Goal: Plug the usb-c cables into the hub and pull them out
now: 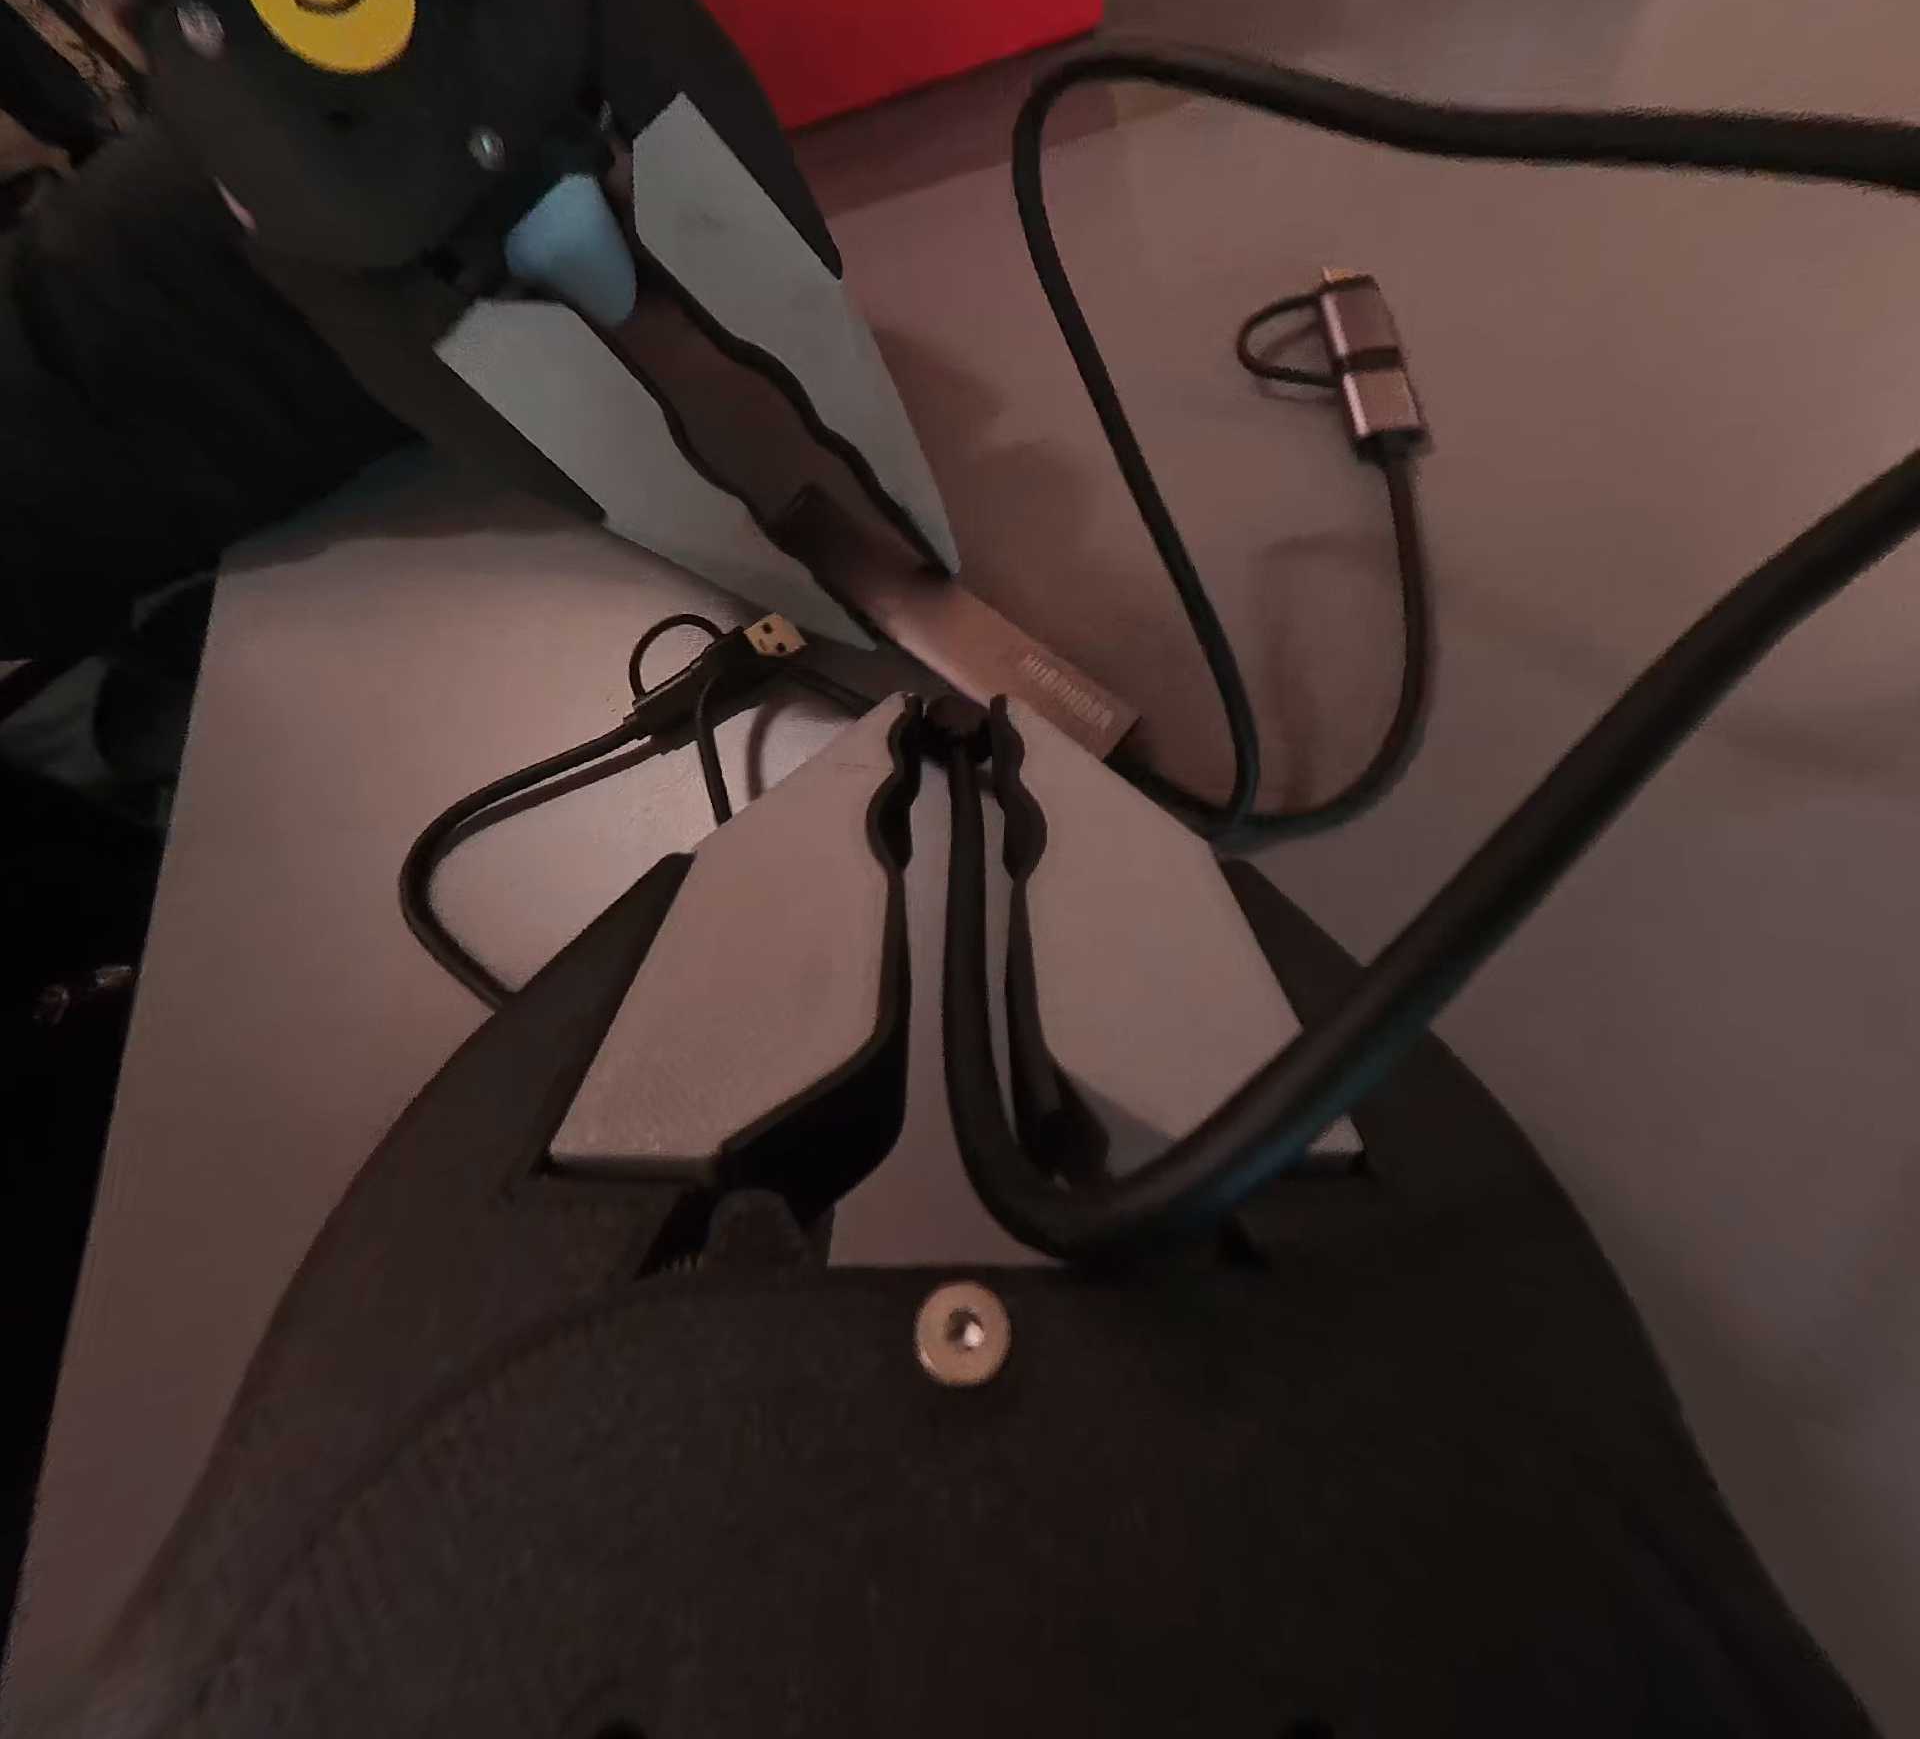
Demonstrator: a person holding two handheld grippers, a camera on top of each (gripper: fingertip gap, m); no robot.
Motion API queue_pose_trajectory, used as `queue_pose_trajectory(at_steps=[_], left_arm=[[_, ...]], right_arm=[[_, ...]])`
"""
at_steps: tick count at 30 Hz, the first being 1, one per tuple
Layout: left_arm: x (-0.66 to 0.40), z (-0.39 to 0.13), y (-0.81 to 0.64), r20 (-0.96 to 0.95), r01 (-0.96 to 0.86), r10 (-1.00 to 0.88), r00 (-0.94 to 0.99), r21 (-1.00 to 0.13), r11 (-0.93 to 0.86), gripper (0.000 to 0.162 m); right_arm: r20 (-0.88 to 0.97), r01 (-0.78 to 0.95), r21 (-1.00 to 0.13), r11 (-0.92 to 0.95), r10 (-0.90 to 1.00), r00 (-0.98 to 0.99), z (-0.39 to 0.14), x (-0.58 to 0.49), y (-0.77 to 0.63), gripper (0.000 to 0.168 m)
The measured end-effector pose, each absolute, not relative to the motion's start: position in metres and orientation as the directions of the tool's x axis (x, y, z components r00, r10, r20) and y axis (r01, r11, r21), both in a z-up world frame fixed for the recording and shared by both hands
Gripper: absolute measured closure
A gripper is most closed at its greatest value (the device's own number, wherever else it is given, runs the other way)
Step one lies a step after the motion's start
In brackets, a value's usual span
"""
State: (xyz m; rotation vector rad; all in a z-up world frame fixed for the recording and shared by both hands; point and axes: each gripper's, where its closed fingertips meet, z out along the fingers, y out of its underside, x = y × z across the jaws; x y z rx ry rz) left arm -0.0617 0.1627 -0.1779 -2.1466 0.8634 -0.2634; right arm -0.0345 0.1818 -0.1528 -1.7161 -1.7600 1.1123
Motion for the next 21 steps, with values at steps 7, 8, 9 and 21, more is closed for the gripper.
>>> queue_pose_trajectory(at_steps=[7, 8, 9, 21], left_arm=[[-0.053, -0.146, 0.144, 0.256, -0.229, -0.703, 0.663, -0.825, -0.517, 0.142], [-0.048, -0.143, 0.14, 0.295, -0.21, -0.717, 0.632, -0.825, -0.524, 0.143], [-0.043, -0.139, 0.136, 0.321, -0.197, -0.731, 0.602, -0.827, -0.526, 0.143], [-0.06, -0.165, 0.131, 0.097, -0.415, -0.746, 0.659, -0.781, -0.468, 0.16]], right_arm=[[-0.101, 0.525, -0.851, 0.001, 0.981, -0.167, -0.13, -0.039, 0.181, 0.159], [-0.105, 0.521, -0.853, 0.004, 0.978, -0.179, -0.129, -0.04, 0.177, 0.159], [-0.104, 0.527, -0.85, 0.014, 0.976, -0.193, -0.131, -0.041, 0.174, 0.159], [-0.11, 0.661, -0.744, 0.097, 0.958, -0.265, -0.169, -0.035, 0.157, 0.159]])
